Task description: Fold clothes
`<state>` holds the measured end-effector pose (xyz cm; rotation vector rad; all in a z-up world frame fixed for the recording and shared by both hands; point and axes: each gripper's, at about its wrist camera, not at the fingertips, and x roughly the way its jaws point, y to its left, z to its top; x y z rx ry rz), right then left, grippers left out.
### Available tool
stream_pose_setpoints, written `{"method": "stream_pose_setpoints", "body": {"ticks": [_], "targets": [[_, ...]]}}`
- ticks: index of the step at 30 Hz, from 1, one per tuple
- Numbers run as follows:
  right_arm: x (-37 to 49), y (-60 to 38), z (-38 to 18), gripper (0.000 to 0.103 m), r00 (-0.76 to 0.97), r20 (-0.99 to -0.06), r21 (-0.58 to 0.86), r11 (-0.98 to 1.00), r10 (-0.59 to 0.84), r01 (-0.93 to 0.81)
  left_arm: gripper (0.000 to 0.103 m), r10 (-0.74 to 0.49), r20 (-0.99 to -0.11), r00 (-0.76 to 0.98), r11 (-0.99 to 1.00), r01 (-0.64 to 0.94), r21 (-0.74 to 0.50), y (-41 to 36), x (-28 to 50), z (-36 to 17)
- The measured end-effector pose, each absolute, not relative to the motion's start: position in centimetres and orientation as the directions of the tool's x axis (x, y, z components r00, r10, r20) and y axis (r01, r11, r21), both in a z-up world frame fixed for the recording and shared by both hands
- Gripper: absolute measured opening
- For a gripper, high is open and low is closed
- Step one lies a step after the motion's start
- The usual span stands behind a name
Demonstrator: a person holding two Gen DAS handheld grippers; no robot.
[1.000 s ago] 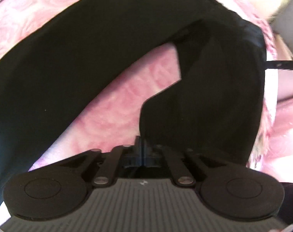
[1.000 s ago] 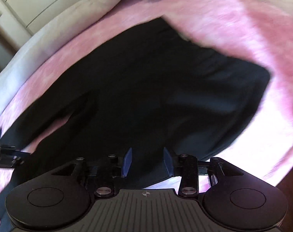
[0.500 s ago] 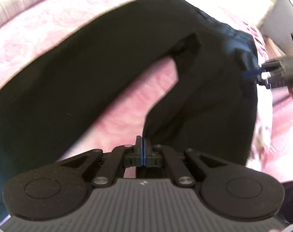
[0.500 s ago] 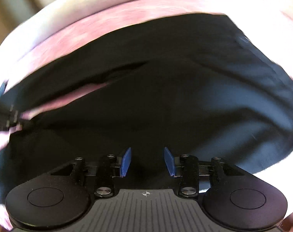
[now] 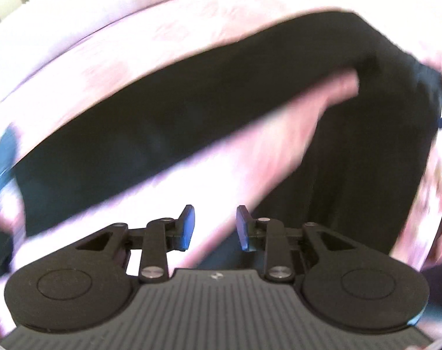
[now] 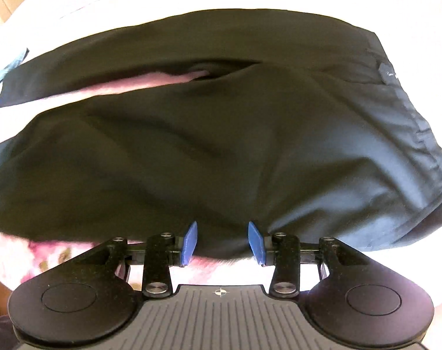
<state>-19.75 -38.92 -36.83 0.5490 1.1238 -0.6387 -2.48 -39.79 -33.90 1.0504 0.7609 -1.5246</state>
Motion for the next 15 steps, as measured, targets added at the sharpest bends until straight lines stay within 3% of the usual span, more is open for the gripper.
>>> {"method": "stream_pose_setpoints", "body": {"ticks": [5,9,11,15], "targets": [[-19.7,-37.1,-37.9,0.043,0.273,-0.954,0.108,0.709,-0.122,0.697,0.030,-0.295,-0.949,0.115,-0.325,0.921,0.212,-26.6,-3.7,-34.6],[-18.8,-35.8,-38.3,0.043,0.259,-0.961,0.112,0.723,-0.095,0.681,0.035,-0.226,-0.964,0.141,-0.376,0.900,0.220,-20.2,-4.1,-35.6],[-17.6,-35.4,-38.1,0.043,0.259,-0.962,0.109,0.743,-0.088,0.660,0.035,-0.239,-0.964,0.118,-0.301,0.935,0.189,-19.2,-3.2,-35.8],[-14.7,-34.5,-37.3,0.043,0.275,-0.959,0.117,0.784,-0.071,0.610,0.037,-0.309,-0.947,0.094,0.067,0.995,0.077,-19.9,2.6,-34.4]]}}
